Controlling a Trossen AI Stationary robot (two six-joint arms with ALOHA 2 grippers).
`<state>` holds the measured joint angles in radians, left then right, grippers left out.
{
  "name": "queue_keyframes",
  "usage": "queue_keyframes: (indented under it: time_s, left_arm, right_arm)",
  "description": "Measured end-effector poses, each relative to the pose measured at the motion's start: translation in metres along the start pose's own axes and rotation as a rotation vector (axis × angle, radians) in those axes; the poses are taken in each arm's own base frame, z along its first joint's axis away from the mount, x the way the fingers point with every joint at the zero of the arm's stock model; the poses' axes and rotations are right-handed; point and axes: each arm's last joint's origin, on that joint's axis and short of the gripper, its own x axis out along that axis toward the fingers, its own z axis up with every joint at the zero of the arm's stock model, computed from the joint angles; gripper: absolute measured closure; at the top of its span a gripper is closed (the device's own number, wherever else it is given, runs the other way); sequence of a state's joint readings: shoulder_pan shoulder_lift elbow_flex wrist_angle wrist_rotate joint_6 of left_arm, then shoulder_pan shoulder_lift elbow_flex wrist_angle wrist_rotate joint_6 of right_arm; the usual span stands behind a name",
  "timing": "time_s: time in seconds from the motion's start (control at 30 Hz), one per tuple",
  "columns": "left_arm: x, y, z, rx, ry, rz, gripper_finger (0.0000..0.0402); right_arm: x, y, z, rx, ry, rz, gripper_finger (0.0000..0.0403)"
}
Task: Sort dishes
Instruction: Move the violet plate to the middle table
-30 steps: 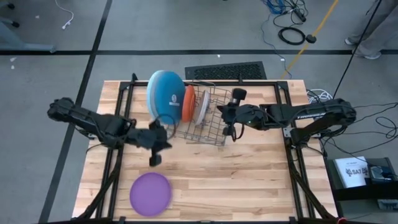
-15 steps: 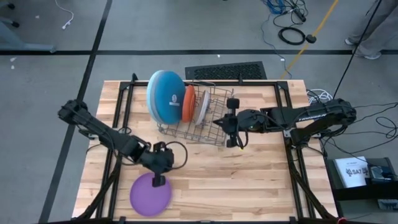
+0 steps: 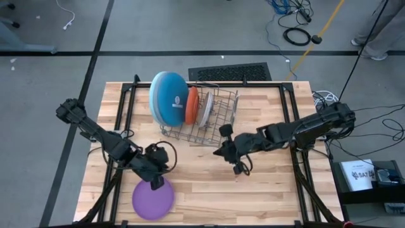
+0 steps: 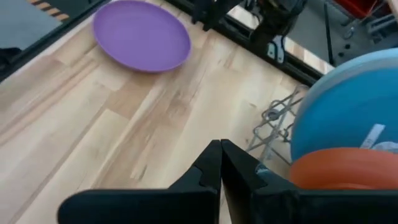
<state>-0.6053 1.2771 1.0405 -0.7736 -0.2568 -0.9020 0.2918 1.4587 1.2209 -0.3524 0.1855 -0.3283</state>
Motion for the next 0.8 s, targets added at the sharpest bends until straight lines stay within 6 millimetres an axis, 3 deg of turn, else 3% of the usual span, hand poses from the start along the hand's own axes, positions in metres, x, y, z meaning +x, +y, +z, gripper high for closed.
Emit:
queue_keyframes:
  time_s: [0.23,0.5,0.8]
  left_arm:
    - [0.018,-0.005,-0.035,-0.111,0.417,0.069,0.0322]
    - [0.055,-0.014,-0.056,-0.039,0.478,0.238,0.0322]
    - [0.122,-0.041,-0.071,0.046,0.566,0.025,0.0322]
  right_arm:
    - [0.012,0.014,0.005,0.041,-0.006,-0.066,0.0401]
    - [0.016,0.024,0.008,0.081,-0.031,-0.052,0.0401]
    - [0.013,0.035,0.011,0.086,-0.025,-0.101,0.0401]
